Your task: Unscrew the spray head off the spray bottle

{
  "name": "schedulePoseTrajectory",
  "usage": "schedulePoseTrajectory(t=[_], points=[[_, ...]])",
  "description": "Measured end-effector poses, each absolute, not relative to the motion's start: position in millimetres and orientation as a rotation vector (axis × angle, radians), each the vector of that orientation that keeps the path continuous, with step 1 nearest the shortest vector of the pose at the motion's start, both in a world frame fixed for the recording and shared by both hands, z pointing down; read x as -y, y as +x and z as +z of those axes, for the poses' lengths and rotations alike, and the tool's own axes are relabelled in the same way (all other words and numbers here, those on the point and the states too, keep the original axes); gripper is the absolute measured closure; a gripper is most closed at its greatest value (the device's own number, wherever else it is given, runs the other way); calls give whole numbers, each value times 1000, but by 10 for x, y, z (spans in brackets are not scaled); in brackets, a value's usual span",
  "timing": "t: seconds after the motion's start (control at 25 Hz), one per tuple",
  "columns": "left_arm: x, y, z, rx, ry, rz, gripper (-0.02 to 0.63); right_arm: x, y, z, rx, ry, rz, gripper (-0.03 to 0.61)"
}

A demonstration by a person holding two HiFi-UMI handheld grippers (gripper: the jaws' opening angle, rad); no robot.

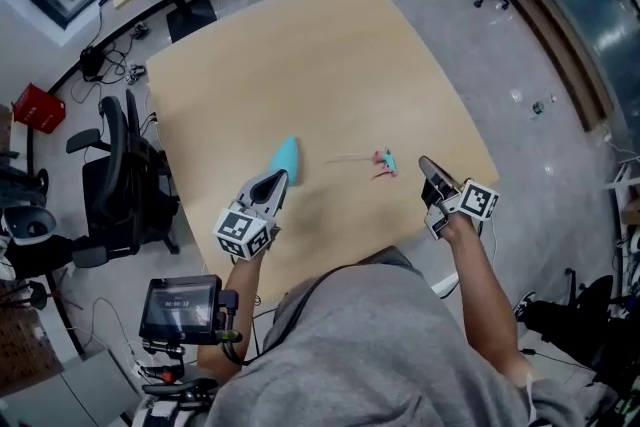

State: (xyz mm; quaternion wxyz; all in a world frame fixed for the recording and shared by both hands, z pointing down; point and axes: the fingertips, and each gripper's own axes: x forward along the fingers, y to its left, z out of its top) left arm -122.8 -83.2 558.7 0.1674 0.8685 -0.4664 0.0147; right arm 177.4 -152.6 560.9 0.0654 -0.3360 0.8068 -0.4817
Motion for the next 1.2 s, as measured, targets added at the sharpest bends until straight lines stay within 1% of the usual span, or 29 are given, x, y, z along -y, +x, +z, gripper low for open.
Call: schedulePoseTrajectory(t=[0.16,0.36,0.56,0.68,0.8,1.0,1.2], points=[[608,-1132,4994,1335,2489,-43,609,967,1634,4887,-2726,-881,-1128,572],[427,-1236,4285,1461,2533,-154,609,472,1352,4174,-2976,-741,-783,572],[50,-1100,3627,1551,2596,-176,609,-3,1362,3342,-3169,-718,-253,572],[-255,-965,3453,1599,2565,-162,609,-325,1476,3103,-3228,-753,7,572],[-597,-887,3438,1684,2521,-135,609,-689,1707,3156,-3234,-774,70,572],[-1247,-552,3375,1724,2494,-109,609,-1293,2199,3395,-3234,-827,-55,572],[-1739,-301,3314,1686,2518,-90,609,-1761,2274,3309,-3253,-820,-50,572]])
